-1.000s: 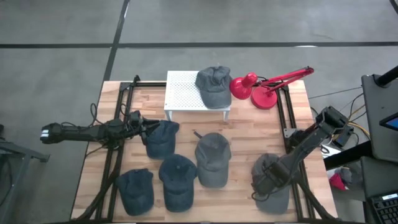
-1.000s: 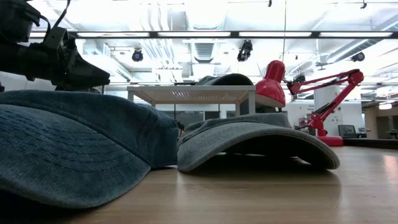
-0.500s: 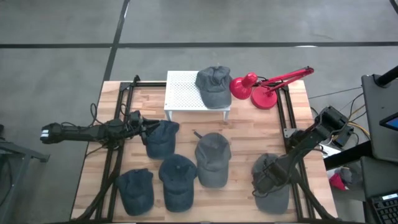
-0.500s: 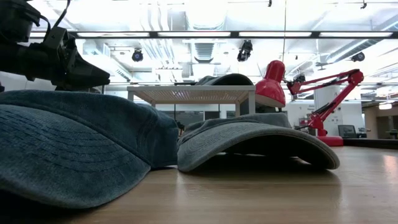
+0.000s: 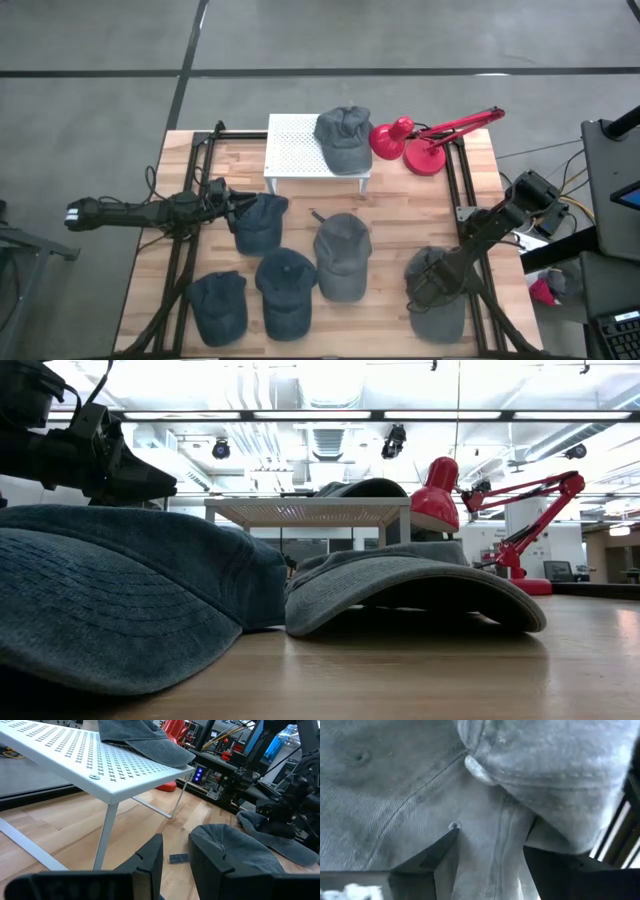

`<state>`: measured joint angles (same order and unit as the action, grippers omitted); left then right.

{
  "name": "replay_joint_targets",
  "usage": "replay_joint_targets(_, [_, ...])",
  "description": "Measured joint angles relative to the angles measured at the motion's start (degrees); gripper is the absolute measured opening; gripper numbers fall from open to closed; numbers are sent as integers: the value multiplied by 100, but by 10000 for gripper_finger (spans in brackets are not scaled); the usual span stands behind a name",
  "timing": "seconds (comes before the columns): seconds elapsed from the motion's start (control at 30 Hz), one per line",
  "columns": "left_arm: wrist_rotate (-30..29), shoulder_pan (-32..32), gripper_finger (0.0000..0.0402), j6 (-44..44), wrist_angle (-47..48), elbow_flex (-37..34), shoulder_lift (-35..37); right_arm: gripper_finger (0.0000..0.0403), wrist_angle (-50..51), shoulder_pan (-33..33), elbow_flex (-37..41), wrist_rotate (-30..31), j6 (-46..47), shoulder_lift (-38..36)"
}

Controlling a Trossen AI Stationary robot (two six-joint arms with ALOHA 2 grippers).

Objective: Pick & Place hat
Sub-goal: Stack the right gray cap on top of the gray cap on the shelf

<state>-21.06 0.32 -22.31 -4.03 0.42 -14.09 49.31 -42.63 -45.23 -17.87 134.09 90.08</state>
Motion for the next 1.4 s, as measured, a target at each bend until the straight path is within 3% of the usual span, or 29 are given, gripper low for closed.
replay_joint_targets(0.17, [0, -2, 94, 0, 0, -1, 0, 163, -173, 4, 79, 0, 138, 0])
replay_joint_targets(0.47, [0, -1, 94, 0, -1, 1, 2, 20, -187, 4, 80, -12, 67, -4])
replay_joint_targets(0.9, [0, -1, 94, 2, -1, -1, 2, 14, -160, 4, -191, 39, -307, -747])
replay_joint_targets(1.2, [0, 0, 94, 2, -1, 1, 2, 13, -143, 0, -358, 1087, -602, -1956])
replay_joint_targets(1.4, [0, -2, 94, 2, 0, -1, 2, 13, -133, 2, -624, 2253, -1020, -2514])
